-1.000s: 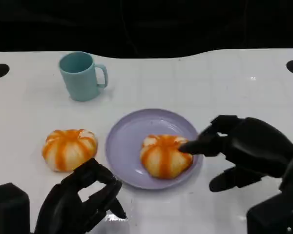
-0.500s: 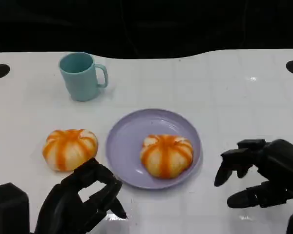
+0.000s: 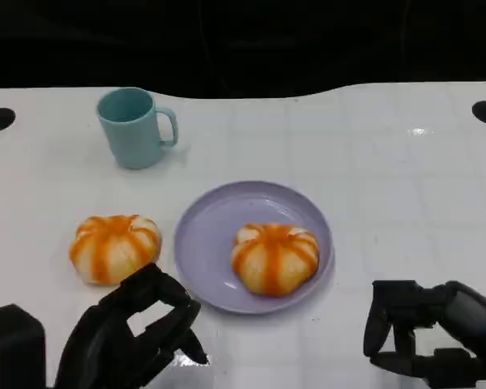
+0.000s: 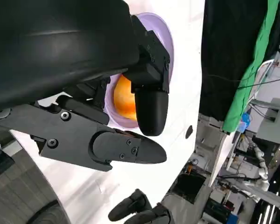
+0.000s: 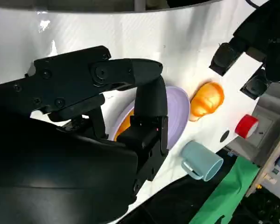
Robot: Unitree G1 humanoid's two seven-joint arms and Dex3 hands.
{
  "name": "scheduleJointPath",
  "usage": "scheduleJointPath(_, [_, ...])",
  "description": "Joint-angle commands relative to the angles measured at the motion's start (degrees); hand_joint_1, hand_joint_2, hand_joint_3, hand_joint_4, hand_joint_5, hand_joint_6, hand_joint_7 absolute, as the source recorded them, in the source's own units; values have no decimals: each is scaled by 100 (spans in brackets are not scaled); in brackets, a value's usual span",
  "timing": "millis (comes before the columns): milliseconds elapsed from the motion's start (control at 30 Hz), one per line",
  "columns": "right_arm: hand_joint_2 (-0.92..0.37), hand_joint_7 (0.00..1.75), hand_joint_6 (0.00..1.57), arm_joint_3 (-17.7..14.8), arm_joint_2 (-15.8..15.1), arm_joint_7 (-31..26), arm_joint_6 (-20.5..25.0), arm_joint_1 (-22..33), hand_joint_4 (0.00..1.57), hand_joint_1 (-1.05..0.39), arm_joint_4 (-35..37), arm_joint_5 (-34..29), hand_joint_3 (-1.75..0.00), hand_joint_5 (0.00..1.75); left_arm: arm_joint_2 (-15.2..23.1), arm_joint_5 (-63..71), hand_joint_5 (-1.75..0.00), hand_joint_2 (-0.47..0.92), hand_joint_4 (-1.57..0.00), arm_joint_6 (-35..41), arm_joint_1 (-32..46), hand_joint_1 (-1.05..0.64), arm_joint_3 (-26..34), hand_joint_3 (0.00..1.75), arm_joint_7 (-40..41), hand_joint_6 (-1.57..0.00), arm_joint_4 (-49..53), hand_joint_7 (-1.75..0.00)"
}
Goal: Grasp the bread from the table and place it into the plate.
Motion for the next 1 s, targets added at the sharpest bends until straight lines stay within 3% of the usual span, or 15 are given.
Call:
scheduleJointPath(33, [-92,169,46,-133,168,20,8,-15,67,-40,133,76,-34,175,108,-46,-175,92,-67,-18,42,-55,57,24,-48,-48,-45,-166])
scheduleJointPath(1000, [-92,173,46,-219,547,6,-488,-359,70,-39,875,-210,-32,175,206,-80,-175,92,-68,-117,-1,-53,128,24,-174,-48,115,-170])
